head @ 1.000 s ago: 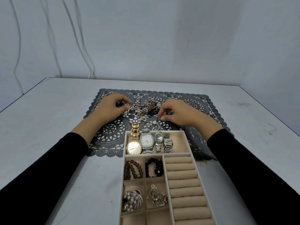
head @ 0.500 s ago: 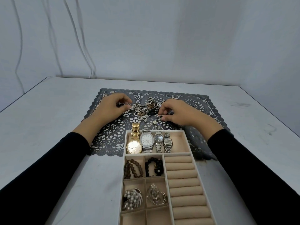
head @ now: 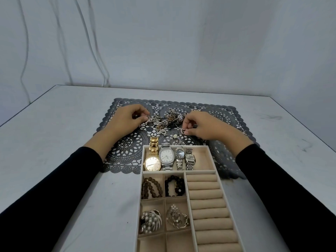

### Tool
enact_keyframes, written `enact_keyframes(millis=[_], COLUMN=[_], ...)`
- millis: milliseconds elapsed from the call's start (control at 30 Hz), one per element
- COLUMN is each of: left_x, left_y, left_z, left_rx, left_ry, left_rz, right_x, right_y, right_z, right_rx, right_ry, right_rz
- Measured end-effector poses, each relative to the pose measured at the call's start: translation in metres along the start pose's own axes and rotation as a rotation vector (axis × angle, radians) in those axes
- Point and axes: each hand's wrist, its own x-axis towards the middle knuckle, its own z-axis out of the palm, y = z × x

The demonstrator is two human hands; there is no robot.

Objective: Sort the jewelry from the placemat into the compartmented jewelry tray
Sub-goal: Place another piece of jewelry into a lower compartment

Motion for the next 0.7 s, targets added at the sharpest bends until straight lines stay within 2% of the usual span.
enact_keyframes(millis=[200, 467, 700], left_x=[-0.001, -0.004, -0.009], left_y=[0.001, 0.005, 0.010], left_z=[0.000, -0.002, -0.007], left_rx=[-0.005, -0.009, -0.064], left_ry=[0.007, 0.035, 0.134], left_rz=[-0.001, 0.007, 0.030], right_x=[-0.003, -0.009, -0.014], right_y=[0.004, 0.005, -0.006], right_z=[-0.005, -0.011, -0.014], right_rx=[0.036, 0.376, 0.597], right_ry=[0.014, 0.136, 0.256], right_rz=[-0.029, -0.054, -0.045])
